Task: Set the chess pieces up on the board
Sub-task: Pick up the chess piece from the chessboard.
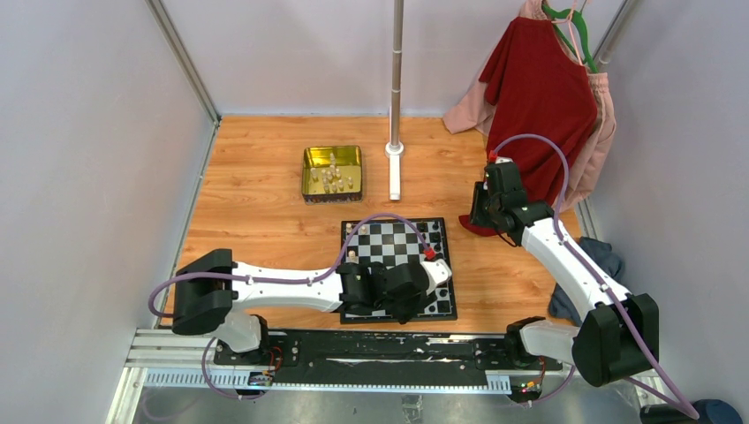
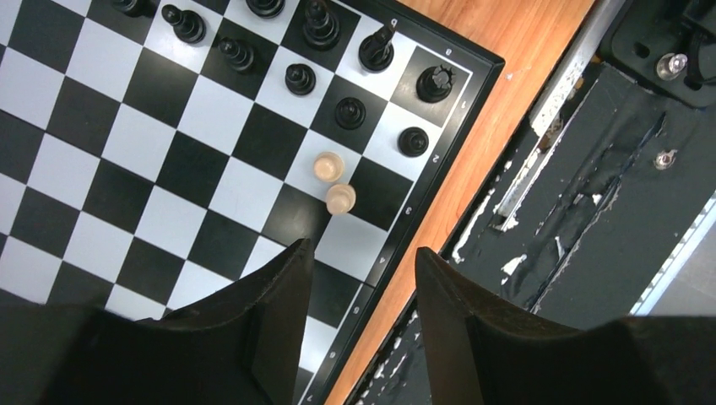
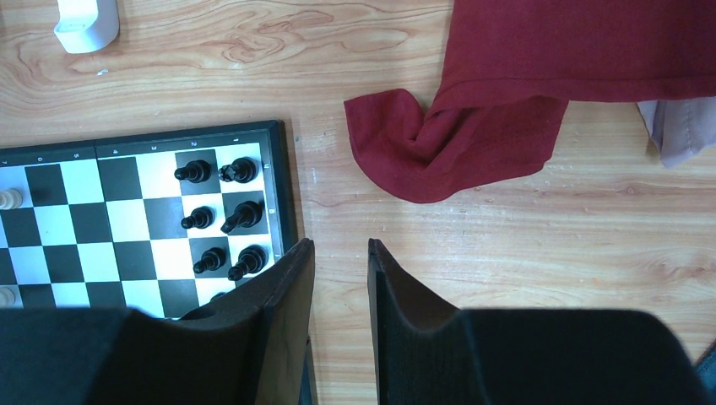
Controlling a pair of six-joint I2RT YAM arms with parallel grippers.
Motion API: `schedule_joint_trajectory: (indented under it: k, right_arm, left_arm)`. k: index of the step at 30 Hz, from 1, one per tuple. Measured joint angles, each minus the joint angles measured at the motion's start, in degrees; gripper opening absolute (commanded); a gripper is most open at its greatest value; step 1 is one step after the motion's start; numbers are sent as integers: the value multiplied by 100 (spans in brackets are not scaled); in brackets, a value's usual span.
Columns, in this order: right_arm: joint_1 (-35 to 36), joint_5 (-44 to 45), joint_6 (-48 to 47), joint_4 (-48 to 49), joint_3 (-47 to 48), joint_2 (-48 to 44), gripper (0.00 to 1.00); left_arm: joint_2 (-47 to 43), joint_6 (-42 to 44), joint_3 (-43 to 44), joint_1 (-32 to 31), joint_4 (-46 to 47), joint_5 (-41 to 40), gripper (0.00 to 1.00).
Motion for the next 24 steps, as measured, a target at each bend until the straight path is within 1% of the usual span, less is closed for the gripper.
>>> schedule_joint_trajectory:
  k: [6,14,20,24]
  right_arm:
    - [0,0,0,2,-4,0,34]
    - [0,0,0,15,-35,0,34]
    - [0,0,0,17,-35,0,34]
    - [0,0,0,20,-42,0,34]
  left_arm:
    - [229,-149,-87,-2,398,-28,52]
    - [658,-280,-90,-2,669,-197,49]
    - [758,-391,-90,-2,704,-522,45]
    - [802,-463,-90,-4,713,-671,38]
